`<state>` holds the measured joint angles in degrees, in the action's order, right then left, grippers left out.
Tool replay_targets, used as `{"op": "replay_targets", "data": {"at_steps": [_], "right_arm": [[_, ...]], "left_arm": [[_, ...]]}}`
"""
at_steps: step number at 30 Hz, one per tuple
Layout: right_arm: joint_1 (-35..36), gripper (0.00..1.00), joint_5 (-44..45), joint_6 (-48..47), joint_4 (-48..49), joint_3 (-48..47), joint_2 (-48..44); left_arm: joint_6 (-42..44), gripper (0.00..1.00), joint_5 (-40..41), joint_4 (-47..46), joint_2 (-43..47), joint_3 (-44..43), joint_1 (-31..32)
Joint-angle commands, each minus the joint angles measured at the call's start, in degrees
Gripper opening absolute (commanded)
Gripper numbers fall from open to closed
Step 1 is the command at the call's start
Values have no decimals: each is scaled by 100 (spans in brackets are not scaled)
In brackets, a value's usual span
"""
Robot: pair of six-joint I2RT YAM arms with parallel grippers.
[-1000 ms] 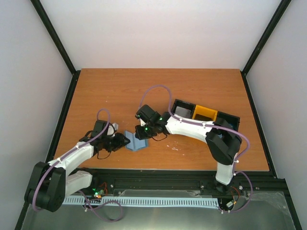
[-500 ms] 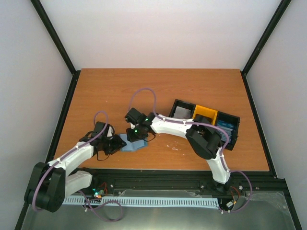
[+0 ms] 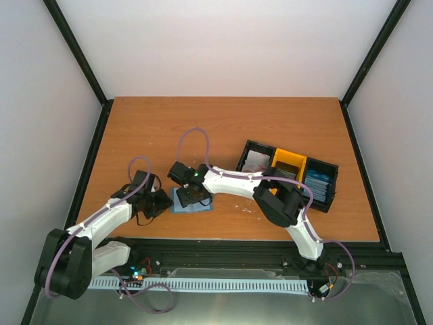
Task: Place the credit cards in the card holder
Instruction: Open the card holder at the center of the board.
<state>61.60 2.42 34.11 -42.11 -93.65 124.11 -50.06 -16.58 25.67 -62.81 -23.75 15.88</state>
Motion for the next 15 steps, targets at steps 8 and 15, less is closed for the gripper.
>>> {"op": "replay_targets", "data": {"at_steps": [8,15], "right_arm": [[9,79,513,5,-621,126,676],[10,78,1119,117,-718,304,854]], "left_arm": [[-167,42,-154,-325,732,-150,20],[-890,33,731,412,1247,35,3]]}}
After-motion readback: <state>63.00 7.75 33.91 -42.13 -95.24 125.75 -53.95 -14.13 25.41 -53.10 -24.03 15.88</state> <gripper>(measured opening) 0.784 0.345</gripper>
